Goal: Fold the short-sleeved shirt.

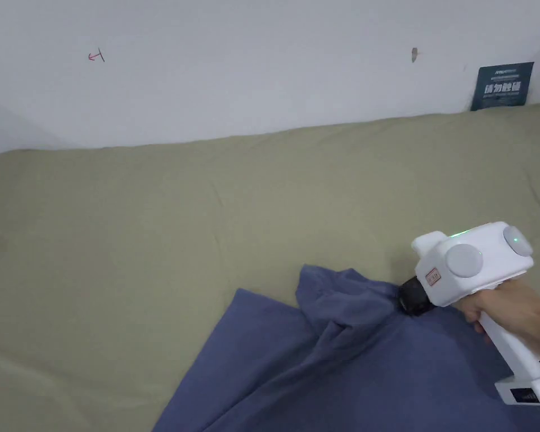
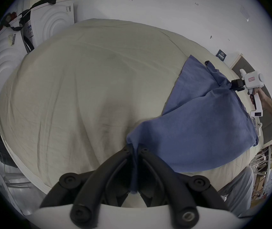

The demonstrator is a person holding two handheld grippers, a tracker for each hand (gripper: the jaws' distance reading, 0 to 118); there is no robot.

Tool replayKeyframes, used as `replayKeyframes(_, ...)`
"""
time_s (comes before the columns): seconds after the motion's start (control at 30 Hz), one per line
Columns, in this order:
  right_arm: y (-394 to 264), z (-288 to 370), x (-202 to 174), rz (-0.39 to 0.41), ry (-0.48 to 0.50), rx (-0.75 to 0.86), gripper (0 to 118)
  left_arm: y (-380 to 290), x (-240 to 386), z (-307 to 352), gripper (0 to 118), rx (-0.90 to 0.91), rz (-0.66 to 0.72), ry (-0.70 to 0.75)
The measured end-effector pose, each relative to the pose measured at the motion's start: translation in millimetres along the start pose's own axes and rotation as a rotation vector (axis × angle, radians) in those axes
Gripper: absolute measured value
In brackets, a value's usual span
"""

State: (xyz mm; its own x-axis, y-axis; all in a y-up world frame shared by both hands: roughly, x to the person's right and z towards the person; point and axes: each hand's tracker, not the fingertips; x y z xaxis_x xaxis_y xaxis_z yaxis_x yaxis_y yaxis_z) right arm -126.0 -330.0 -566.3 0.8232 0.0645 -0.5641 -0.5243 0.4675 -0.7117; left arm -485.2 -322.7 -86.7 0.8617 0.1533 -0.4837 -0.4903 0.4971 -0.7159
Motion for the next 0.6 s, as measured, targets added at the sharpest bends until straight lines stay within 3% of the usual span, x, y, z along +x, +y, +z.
replayKeyframes(0.03,1.1,10.1,-0.4,0.000,0.004,0.028,2,0.6,0.4,1.3,3,-0.001,-0.003,0.001)
replayKeyframes(0.13,-5.3,53.8,-4.0,0.005,-0.015,0.037,2,2.9,1.5,8.8,3,0.000,-0.009,0.005)
replayKeyframes(0.2,-10.8,91.0,-2.9,0.045,-0.027,0.099,2,8.6,3.4,18.3,3,0.057,-0.023,0.024)
replayKeyframes(0.27,-15.1,122.6,1.6,0.029,-0.017,0.164,2,20.2,6.0,31.6,3,0.091,-0.017,0.008)
replayKeyframes(0.43,-22.0,234.3,16.8,0.036,-0.064,0.361,2,73.4,32.3,86.5,3,0.258,-0.040,0.011)
replayKeyframes(0.6,-35.2,368.0,29.2,-0.014,-0.086,0.556,2,136.8,64.2,157.1,3,0.411,-0.074,0.012)
